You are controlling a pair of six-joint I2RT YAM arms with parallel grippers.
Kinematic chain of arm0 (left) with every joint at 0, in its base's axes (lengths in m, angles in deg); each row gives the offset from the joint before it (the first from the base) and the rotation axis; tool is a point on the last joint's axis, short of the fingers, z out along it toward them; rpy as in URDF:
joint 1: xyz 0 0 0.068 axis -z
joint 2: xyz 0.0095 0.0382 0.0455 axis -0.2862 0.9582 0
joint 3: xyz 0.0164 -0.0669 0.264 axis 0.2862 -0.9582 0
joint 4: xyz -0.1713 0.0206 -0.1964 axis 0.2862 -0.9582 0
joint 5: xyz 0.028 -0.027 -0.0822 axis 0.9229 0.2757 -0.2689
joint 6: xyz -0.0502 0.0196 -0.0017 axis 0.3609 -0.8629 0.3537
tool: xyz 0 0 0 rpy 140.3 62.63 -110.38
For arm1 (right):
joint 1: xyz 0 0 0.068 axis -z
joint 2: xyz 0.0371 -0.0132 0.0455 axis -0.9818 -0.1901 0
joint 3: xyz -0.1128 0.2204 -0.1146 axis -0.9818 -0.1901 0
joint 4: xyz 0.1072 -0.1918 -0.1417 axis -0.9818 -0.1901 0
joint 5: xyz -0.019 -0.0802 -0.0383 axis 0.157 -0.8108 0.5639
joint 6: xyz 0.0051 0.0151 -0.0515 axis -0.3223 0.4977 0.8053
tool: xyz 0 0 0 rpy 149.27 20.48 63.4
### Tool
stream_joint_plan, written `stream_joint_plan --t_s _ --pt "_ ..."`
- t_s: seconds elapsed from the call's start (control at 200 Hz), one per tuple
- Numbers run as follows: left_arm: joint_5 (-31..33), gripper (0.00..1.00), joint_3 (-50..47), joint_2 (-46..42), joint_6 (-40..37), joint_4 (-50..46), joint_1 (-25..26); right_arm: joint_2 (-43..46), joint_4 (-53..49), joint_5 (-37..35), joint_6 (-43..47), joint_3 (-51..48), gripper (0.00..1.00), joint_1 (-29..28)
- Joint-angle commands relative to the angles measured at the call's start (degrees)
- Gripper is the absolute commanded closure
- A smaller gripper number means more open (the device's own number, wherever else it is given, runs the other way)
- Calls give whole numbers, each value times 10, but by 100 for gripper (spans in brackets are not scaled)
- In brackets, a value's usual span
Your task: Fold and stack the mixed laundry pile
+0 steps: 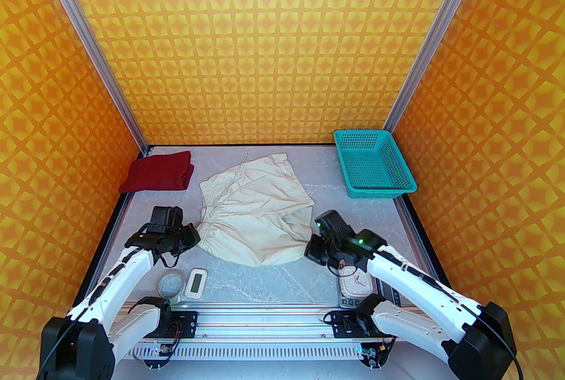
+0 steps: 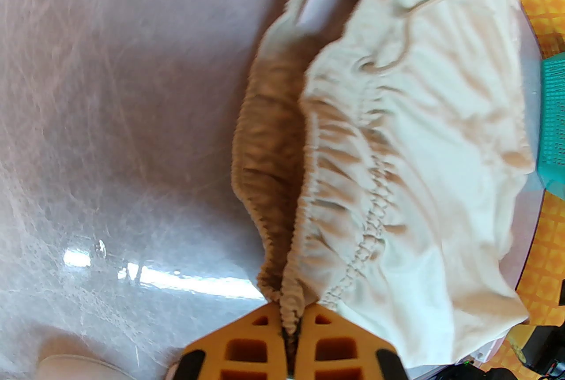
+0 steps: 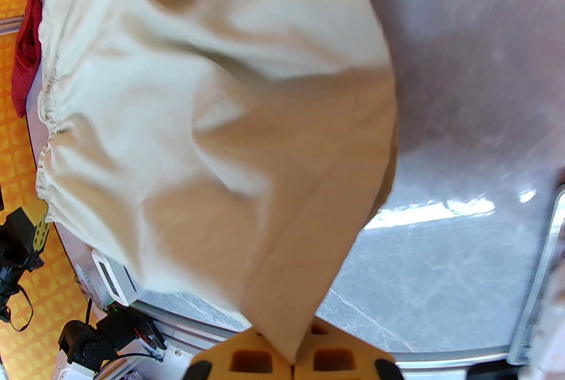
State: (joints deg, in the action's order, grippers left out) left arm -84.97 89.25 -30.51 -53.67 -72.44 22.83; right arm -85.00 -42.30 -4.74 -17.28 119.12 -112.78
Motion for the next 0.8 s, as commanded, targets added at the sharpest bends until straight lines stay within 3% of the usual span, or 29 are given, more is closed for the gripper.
stream_joint_plan --t_s 0.0,0.33,0.8 --pt "-8 100 37 -15 6 -23 3 -18 -91 -81 52 67 99 1" --pt "-8 100 113 31 67 54 4 -102 -101 -133 172 251 100 89" --pt "-8 100 267 258 120 174 -31 -442 -1 -58 287 602 100 148"
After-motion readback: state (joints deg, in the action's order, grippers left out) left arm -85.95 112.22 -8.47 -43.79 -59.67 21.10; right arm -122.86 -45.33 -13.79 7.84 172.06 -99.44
